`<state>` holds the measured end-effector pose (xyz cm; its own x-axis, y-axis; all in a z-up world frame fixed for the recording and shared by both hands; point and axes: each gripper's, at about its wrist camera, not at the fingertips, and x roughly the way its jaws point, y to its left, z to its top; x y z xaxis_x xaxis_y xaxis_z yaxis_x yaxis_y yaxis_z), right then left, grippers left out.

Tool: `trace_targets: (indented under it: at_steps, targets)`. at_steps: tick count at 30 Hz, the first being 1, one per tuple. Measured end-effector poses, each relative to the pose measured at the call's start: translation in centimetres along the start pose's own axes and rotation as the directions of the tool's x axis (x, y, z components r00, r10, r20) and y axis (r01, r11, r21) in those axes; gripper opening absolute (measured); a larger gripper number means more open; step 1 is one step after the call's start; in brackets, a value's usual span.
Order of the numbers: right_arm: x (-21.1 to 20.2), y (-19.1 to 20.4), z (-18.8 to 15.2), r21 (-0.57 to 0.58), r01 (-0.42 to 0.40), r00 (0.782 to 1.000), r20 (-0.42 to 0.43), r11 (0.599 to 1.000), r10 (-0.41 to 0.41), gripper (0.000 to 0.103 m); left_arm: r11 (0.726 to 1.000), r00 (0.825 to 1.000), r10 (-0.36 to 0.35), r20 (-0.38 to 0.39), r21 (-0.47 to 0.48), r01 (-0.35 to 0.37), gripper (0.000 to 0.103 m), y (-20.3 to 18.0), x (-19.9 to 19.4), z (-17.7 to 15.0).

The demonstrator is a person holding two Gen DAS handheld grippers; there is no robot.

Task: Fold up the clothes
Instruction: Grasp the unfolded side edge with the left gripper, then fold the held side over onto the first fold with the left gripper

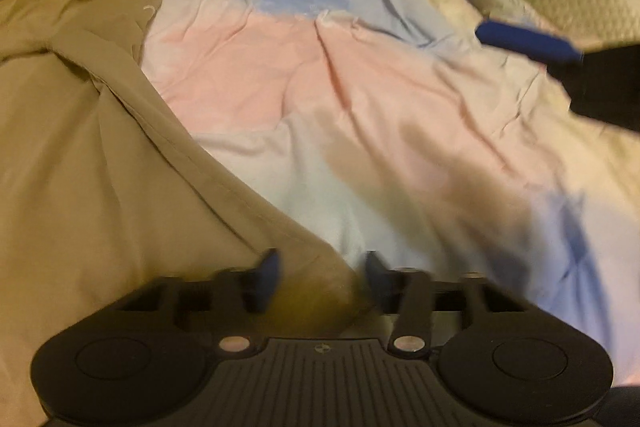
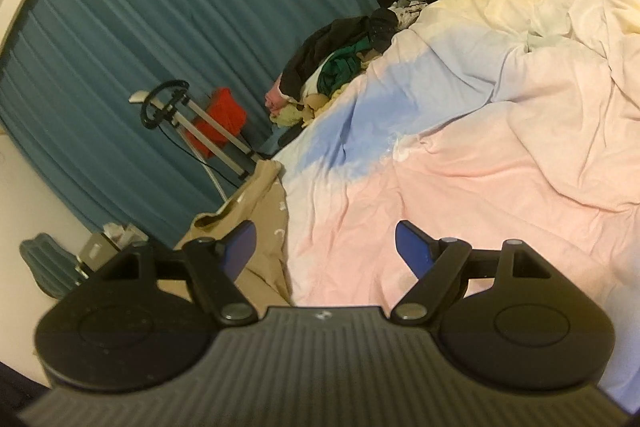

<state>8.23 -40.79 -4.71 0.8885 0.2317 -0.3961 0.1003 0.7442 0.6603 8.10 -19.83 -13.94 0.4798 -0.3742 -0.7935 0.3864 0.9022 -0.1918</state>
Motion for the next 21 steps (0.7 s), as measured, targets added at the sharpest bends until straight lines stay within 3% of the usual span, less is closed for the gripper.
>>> trace_targets:
  at_steps: [1, 3, 7, 12, 17, 21]
  targets:
    - [0.1, 0.1, -0.1, -0.006, 0.002, 1.000, -0.001, 1.000, -0.002, 0.079, 1.000, 1.000, -0.004, -0.001, 0.000, 0.004, 0.014, 0.2, -0.1, -0.1]
    - [0.0, 0.2, -0.2, -0.016, 0.001, 1.000, 0.003, 1.000, -0.001, 0.079, 0.999, 1.000, -0.026, 0.014, -0.019, 0.027, 0.008, 1.0, -1.1, -0.1]
    - [-0.3, 0.5, -0.2, -0.024, -0.016, 1.000, 0.023, 1.000, 0.017, 0.079, 0.995, 0.995, -0.086, 0.057, -0.054, 0.089, 0.005, 2.5, -4.3, 0.3]
    - [-0.8, 1.6, -0.4, -0.048, -0.095, 0.994, 0.055, 0.994, 0.098, 0.079, 0.983, 0.983, -0.127, 0.129, -0.118, 0.143, 0.005, 6.1, -10.5, 0.4]
    - [-0.8, 3.0, -0.8, -0.106, -0.125, 0.990, 0.056, 0.987, 0.131, 0.079, 0.951, 0.966, -0.170, 0.194, -0.225, 0.213, 0.005, 11.3, -16.6, -0.8]
    - [-0.3, 3.9, -1.5, -0.131, -0.124, 0.992, 0.022, 0.984, 0.127, 0.079, 0.913, 0.962, -0.174, 0.210, -0.332, 0.237, 0.004, 15.3, -19.1, -2.9]
